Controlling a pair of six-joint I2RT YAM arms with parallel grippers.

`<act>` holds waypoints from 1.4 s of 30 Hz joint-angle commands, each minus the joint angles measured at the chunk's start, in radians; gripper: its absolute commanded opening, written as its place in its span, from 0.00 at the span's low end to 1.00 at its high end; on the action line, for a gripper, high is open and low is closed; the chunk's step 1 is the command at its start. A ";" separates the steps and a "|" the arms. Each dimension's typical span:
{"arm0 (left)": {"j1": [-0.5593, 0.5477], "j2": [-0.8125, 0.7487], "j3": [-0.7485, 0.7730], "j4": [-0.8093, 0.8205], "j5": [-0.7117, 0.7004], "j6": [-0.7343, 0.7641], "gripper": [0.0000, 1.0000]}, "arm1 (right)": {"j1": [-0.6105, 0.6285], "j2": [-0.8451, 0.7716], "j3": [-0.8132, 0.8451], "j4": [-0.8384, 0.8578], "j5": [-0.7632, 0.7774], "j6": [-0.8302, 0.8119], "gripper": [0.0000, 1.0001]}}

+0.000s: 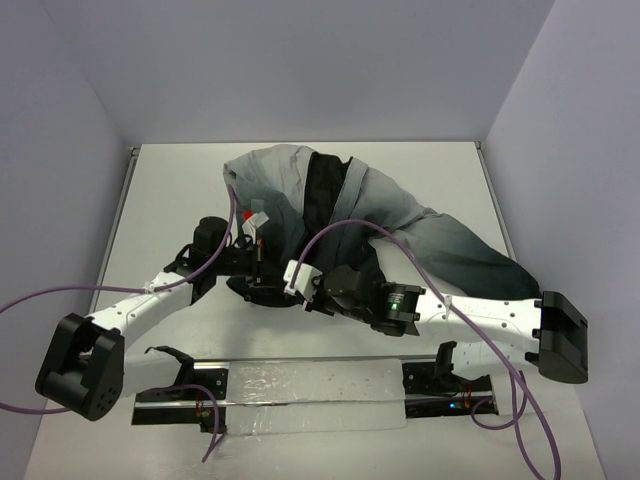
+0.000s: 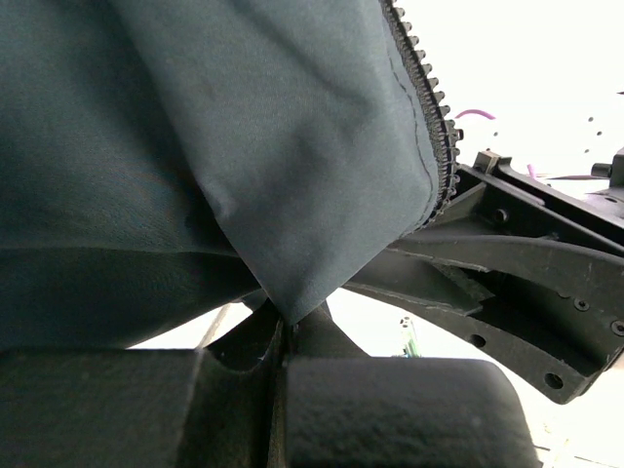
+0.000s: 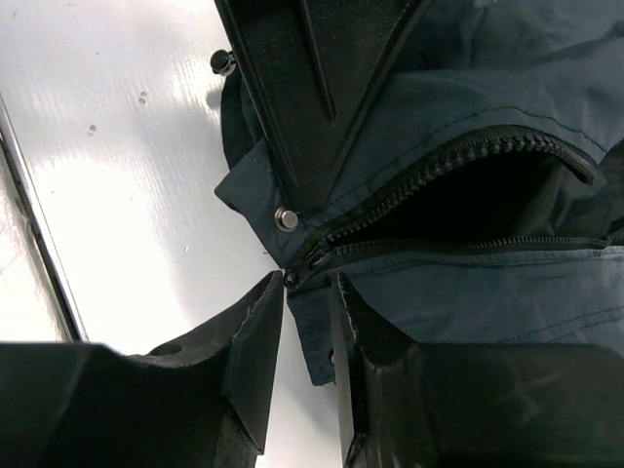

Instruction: Zip up the jacket

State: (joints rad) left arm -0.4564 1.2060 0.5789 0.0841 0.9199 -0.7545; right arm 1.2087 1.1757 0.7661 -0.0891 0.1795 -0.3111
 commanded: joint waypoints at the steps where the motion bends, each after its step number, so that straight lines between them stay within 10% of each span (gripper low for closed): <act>1: 0.002 -0.019 0.045 -0.004 0.046 0.011 0.00 | 0.008 0.014 0.056 0.051 0.028 0.000 0.30; 18: 0.002 -0.005 0.049 -0.022 0.051 0.032 0.00 | 0.009 0.030 0.074 0.026 0.064 -0.014 0.00; 42: 0.002 0.018 0.064 -0.081 0.150 0.075 0.00 | 0.008 -0.004 0.000 0.198 0.149 -0.109 0.00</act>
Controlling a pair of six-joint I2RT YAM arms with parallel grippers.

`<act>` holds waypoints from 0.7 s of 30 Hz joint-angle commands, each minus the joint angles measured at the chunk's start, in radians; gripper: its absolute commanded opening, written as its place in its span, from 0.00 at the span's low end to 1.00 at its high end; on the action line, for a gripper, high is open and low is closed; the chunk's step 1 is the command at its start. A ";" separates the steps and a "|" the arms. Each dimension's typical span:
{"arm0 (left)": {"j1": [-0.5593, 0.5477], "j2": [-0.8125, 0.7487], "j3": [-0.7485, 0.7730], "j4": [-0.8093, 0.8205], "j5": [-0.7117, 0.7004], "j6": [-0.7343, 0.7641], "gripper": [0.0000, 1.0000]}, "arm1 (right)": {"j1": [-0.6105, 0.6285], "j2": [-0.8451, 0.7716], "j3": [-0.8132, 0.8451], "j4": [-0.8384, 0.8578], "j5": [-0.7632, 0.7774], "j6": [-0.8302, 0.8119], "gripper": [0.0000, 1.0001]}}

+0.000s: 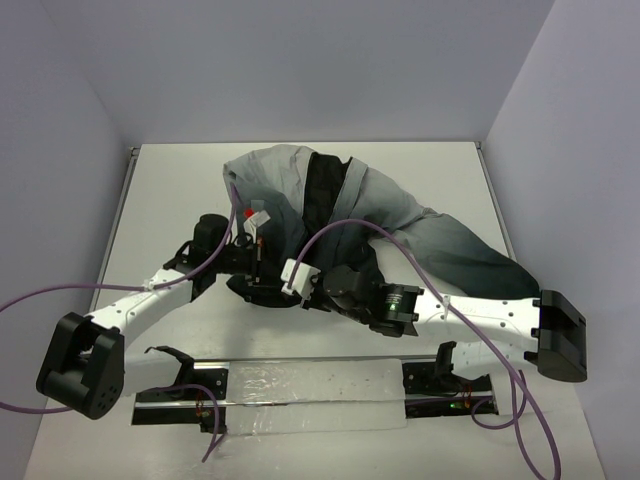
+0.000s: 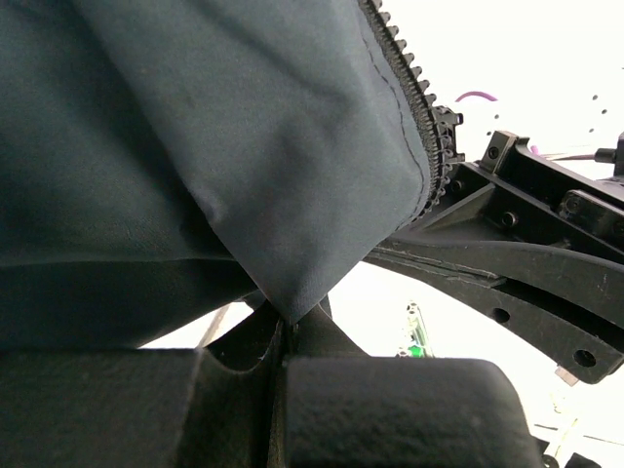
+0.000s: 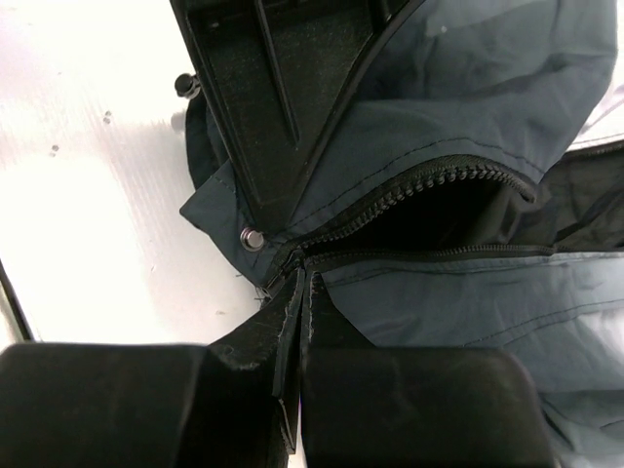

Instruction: Zip up the jacket

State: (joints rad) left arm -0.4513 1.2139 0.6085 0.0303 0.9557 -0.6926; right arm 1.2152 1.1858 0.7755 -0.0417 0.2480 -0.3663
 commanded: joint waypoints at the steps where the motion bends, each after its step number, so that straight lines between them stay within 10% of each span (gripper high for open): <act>1: -0.004 0.009 0.034 -0.027 0.118 0.014 0.00 | 0.000 -0.007 -0.011 0.171 0.083 -0.062 0.00; 11: -0.003 0.004 0.077 -0.125 0.065 0.061 0.02 | -0.009 0.027 0.007 0.187 0.075 -0.066 0.00; 19: 0.028 -0.017 0.142 -0.247 -0.038 0.117 0.92 | -0.008 -0.008 -0.025 0.187 0.056 -0.005 0.00; 21: 0.053 -0.037 0.153 -0.284 -0.064 0.127 0.99 | -0.006 -0.010 -0.029 0.186 0.050 0.005 0.00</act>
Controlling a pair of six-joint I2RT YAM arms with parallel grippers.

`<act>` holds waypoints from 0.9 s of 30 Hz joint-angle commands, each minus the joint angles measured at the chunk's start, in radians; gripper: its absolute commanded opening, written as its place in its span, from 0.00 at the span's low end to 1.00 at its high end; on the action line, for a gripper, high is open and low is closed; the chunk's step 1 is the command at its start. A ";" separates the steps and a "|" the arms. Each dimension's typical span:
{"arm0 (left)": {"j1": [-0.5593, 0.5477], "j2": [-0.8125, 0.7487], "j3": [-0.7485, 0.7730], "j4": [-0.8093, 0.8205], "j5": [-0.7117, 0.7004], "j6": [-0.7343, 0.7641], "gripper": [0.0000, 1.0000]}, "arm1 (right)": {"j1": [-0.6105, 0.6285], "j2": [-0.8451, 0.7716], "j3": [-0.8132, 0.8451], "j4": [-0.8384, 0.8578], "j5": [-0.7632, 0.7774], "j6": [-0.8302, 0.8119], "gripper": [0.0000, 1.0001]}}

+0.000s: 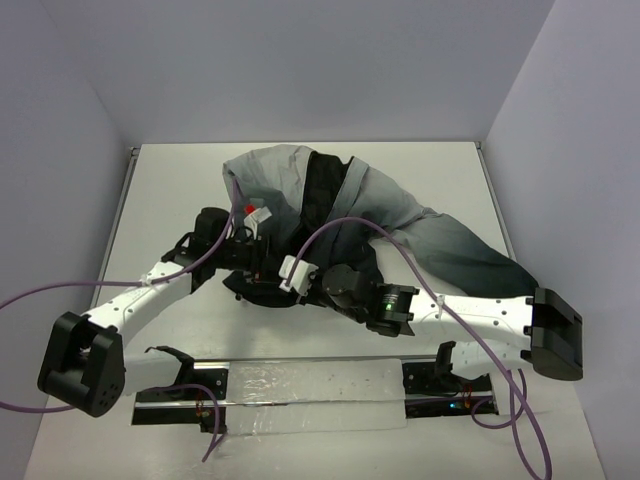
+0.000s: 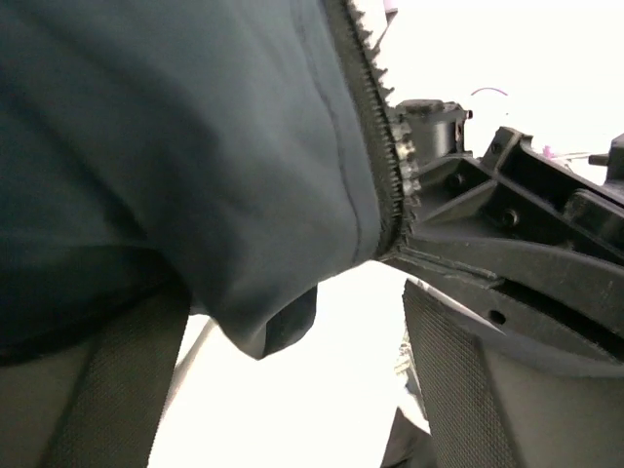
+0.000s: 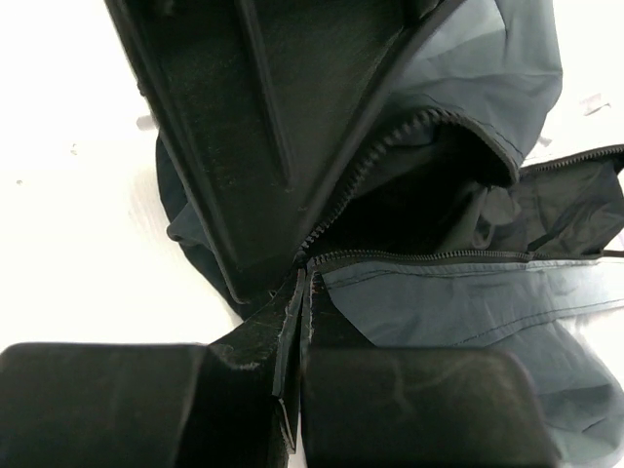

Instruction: Zip up the jacket

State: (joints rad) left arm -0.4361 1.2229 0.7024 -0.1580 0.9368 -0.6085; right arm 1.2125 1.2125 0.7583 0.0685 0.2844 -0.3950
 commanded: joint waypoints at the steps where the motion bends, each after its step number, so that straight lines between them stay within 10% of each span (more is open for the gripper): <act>1: 0.054 -0.056 0.063 -0.107 -0.060 0.042 0.99 | -0.004 -0.037 -0.013 0.075 0.009 0.038 0.00; 18: 0.238 -0.323 0.121 -0.296 -0.496 -0.055 0.82 | -0.007 0.050 0.048 0.062 -0.183 0.136 0.00; 27: 0.462 -0.316 0.205 -0.356 -0.485 -0.052 0.72 | -0.061 0.220 0.179 0.118 -0.277 0.147 0.00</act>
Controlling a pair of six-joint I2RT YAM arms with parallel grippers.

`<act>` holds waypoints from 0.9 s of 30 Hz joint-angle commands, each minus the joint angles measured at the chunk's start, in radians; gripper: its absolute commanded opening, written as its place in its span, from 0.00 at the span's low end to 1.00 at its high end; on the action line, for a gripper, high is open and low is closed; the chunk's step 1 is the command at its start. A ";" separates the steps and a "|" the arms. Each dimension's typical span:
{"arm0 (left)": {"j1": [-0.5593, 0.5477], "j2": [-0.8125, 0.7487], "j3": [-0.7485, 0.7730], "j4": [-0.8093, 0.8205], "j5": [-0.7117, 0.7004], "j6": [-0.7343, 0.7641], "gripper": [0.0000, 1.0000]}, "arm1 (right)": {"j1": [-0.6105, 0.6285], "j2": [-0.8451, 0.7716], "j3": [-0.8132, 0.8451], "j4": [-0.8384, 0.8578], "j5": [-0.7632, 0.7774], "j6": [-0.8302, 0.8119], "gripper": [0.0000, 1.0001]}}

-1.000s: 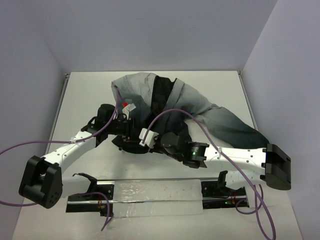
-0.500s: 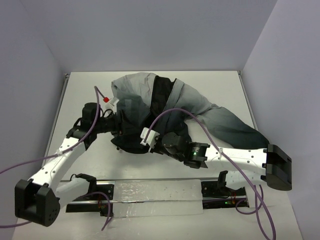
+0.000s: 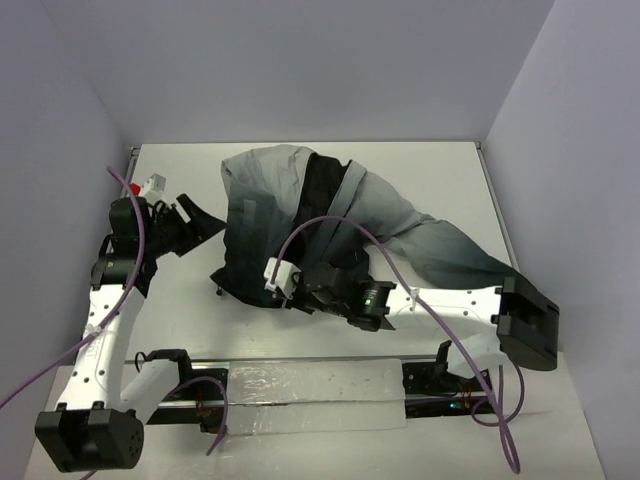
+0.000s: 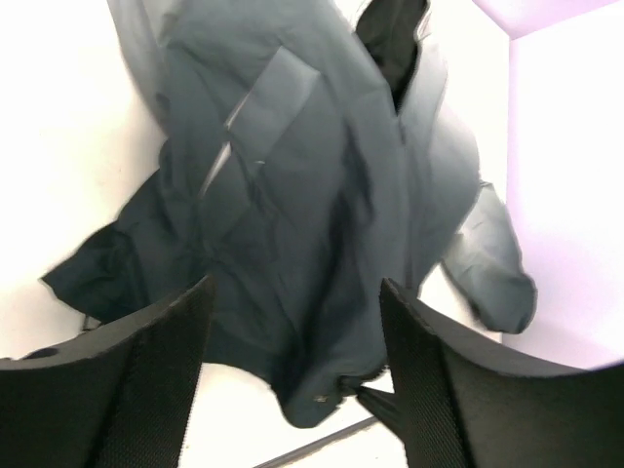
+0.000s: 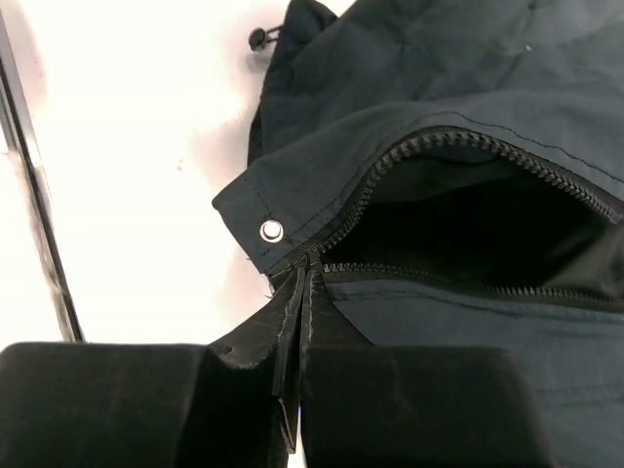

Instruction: Zip up the jacket

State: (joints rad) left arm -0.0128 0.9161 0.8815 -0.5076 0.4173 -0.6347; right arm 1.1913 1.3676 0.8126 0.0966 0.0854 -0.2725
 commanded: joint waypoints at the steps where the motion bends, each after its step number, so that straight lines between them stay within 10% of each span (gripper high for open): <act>1: 0.041 -0.007 0.016 0.012 0.049 -0.045 0.72 | -0.053 0.077 0.137 0.091 -0.106 0.021 0.00; 18: 0.108 0.044 -0.011 0.095 0.208 -0.178 0.71 | -0.218 0.418 0.529 0.014 -0.326 0.036 0.00; 27: 0.074 -0.104 -0.165 -0.034 0.286 -0.287 0.62 | -0.195 0.301 0.373 0.071 -0.367 0.110 0.00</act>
State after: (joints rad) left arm 0.0857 0.8345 0.7509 -0.4684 0.6476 -0.8719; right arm 0.9777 1.7627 1.2442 0.1072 -0.2511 -0.2055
